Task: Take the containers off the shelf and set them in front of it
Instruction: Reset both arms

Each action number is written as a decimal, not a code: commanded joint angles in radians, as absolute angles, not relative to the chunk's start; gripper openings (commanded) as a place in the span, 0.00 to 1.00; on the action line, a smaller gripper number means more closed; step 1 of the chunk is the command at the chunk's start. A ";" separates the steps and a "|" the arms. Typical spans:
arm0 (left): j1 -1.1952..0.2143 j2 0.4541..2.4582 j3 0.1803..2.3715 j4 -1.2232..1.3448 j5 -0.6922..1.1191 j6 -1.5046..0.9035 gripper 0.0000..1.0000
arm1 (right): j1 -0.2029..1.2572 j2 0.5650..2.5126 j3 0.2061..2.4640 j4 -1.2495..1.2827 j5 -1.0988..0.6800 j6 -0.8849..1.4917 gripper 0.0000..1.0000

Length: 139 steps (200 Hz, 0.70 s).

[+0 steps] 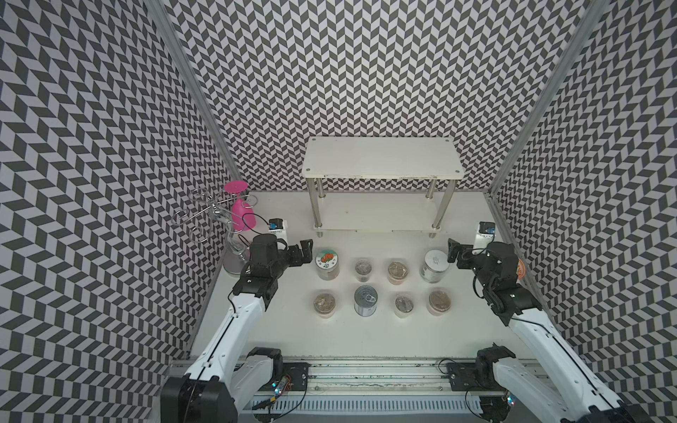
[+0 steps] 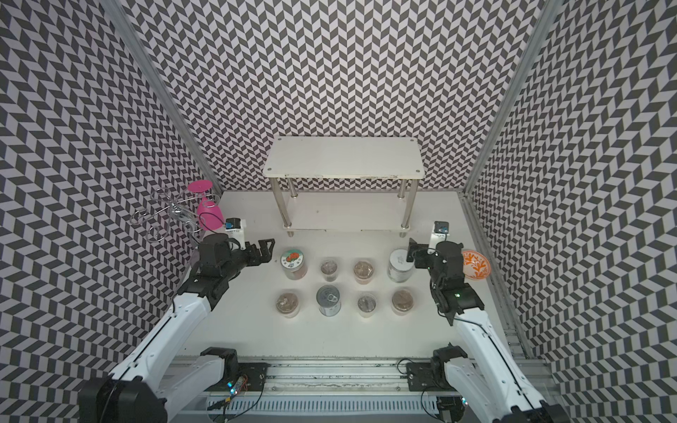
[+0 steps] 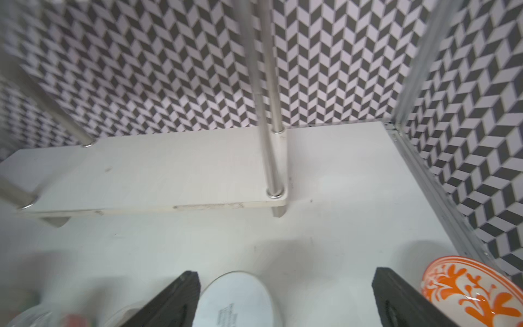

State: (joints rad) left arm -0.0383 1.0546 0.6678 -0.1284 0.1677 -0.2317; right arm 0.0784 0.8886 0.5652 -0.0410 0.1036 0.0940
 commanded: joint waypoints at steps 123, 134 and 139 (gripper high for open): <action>0.040 1.497 0.460 0.786 -0.118 -0.058 1.00 | -0.118 1.413 0.371 0.884 -0.106 0.011 1.00; 0.045 1.505 0.470 0.778 -0.129 -0.069 1.00 | -0.117 1.419 0.381 0.867 -0.142 -0.006 1.00; 0.042 1.515 0.490 0.749 -0.130 -0.069 1.00 | -0.118 1.421 0.381 0.874 -0.150 -0.006 1.00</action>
State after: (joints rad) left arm 0.0460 1.5051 0.4679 0.6453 -0.0658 -0.0906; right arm -0.1143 1.4006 0.3851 0.7235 -0.0681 0.0246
